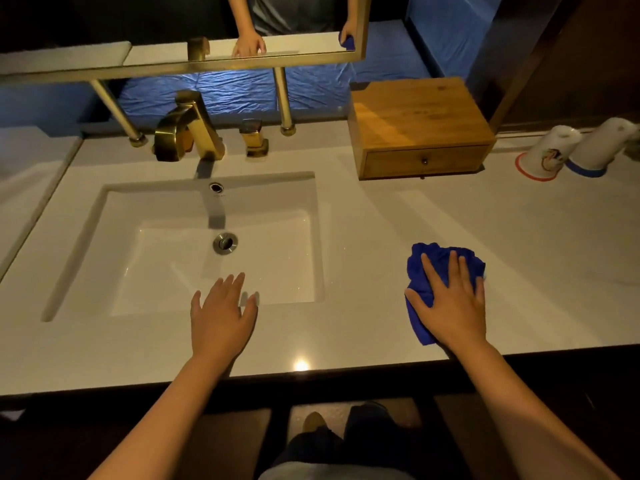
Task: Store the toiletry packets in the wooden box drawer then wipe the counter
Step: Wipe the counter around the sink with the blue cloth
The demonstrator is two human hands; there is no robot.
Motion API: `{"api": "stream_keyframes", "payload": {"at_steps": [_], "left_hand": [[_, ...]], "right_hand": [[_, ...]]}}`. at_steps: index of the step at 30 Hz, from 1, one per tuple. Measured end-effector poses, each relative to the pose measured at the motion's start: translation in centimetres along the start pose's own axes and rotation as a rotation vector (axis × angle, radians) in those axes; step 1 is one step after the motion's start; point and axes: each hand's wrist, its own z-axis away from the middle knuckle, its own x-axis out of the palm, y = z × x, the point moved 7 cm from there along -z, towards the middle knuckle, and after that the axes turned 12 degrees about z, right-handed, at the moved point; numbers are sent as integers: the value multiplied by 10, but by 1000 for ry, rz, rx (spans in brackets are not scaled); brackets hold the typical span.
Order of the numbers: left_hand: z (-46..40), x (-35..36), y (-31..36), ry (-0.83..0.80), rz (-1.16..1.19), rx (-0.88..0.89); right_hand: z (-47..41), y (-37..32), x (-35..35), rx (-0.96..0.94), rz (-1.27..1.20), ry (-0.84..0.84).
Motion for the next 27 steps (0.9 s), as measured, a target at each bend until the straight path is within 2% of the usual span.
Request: {"api": "stream_keyframes", "payload": {"at_steps": [5, 14, 16, 17, 20, 23, 27], "left_hand": [[-1, 1, 0, -2, -23, -12], [-4, 5, 20, -23, -36, 34], [-9, -2, -5, -4, -40, -50], [-7, -1, -5, 0, -34, -51], [-2, -1, -6, -13, -34, -56], [-2, 1, -2, -16, -31, -46], [-1, 1, -3, -23, -31, -44]], "right_hand": [[-15, -17, -4, 120, -49, 45], [-10, -186, -23, -289, -270, 162], [-20, -241, -15, -370, -355, 39], [-19, -247, -10, -348, -440, -70], [-20, -248, 1, -128, -867, -307], [-20, -219, -20, -12, -1082, -173], [-30, -155, -62, 39, -1148, 95]]}}
